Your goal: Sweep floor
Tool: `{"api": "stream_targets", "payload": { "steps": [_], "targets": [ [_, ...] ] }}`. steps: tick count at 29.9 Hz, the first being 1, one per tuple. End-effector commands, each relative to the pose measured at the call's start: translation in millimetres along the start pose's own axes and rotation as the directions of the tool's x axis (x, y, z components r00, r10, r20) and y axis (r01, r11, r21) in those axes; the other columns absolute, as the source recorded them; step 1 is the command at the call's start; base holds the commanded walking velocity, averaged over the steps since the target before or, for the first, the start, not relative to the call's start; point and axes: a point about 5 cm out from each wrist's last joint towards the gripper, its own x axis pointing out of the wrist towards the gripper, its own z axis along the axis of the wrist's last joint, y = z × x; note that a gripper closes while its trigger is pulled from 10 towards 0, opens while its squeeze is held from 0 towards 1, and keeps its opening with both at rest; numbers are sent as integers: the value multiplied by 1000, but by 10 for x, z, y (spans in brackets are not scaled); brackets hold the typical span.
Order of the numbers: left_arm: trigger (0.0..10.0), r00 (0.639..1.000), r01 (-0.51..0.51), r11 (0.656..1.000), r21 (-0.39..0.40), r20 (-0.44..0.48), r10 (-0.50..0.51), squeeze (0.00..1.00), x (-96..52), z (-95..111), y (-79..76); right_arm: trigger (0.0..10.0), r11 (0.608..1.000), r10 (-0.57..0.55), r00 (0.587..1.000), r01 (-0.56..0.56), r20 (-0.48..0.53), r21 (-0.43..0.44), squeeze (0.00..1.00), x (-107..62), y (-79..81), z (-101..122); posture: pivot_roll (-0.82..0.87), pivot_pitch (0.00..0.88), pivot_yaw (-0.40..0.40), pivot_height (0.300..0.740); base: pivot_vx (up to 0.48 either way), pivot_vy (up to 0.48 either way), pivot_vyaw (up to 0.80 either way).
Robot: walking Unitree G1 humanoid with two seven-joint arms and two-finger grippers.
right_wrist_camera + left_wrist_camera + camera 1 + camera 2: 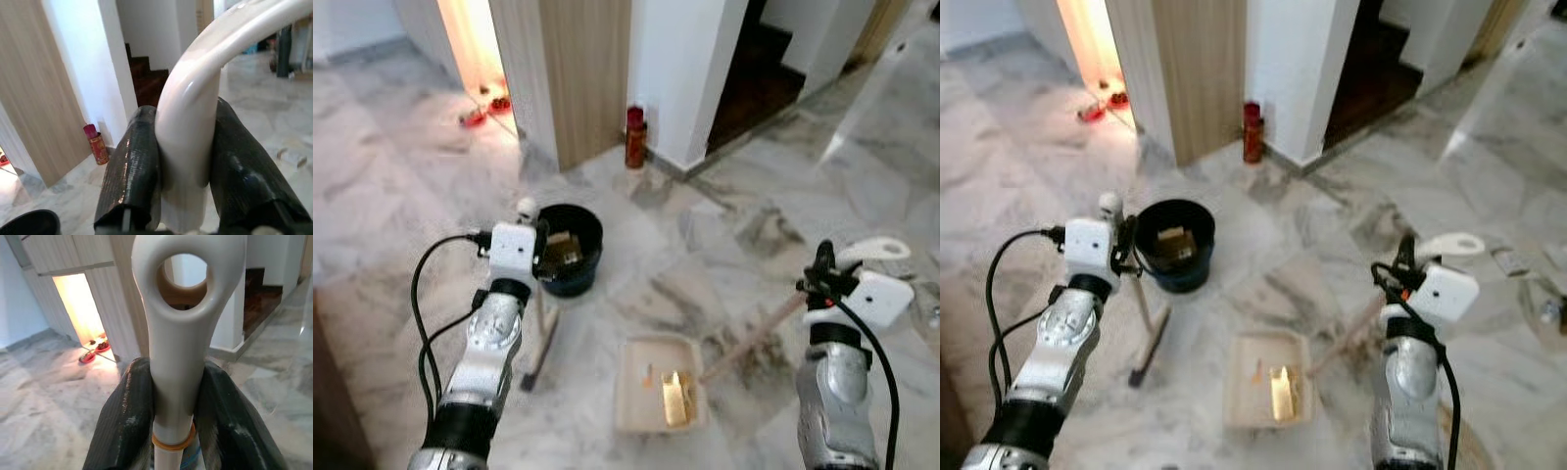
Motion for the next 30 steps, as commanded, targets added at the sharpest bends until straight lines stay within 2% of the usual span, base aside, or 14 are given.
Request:
{"api": "stream_targets", "payload": {
  "steps": [1,30],
  "targets": [
    [10000,999,4,1000,8,42,-4,0,29,90,-15,10000,1000,-13,999,12,33,8,0,19,-35,71,130,79,-27,740,0,315,0],
    [10000,999,1,1000,8,46,-2,0,37,96,-13,10000,1000,-10,999,10,43,5,0,42,-52,105,132,75,-32,740,0,303,0]
  ]
}}
